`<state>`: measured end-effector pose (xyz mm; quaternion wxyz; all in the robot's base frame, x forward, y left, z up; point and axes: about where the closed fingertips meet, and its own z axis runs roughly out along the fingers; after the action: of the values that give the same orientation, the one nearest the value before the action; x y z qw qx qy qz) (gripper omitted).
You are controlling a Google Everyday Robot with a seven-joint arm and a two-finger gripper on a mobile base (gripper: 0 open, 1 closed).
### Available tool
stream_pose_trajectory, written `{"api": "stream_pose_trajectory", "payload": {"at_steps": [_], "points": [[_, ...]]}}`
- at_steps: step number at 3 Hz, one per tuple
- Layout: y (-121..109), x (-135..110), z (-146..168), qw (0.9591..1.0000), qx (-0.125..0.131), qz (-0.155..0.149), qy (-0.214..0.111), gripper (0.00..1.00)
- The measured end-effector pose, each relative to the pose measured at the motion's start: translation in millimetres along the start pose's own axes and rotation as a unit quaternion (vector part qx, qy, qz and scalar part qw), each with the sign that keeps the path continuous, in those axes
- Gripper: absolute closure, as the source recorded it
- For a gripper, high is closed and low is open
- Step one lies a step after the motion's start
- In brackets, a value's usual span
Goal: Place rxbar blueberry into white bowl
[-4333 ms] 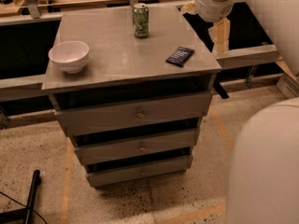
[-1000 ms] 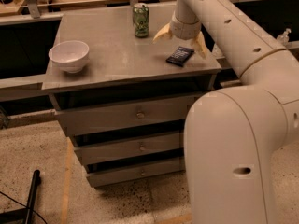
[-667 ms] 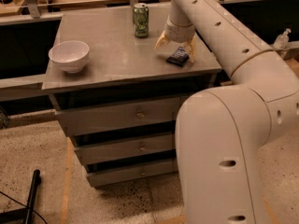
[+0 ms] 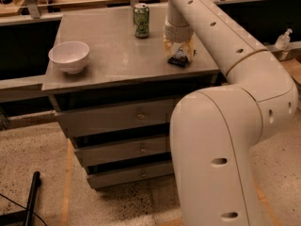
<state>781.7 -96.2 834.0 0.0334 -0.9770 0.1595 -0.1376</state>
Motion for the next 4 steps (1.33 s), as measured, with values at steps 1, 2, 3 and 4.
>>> {"api": "stream_pose_trajectory", "payload": {"at_steps": [1, 2, 3, 4], "points": [[-1, 1, -5, 1.0000, 0.000, 0.000, 0.000, 0.94], [-1, 1, -5, 1.0000, 0.000, 0.000, 0.000, 1.00], [-10, 11, -44, 0.9978, 0.061, -0.003, 0.026, 1.00], [-22, 18, -80, 0.9893, 0.141, -0.005, 0.039, 1.00]]}}
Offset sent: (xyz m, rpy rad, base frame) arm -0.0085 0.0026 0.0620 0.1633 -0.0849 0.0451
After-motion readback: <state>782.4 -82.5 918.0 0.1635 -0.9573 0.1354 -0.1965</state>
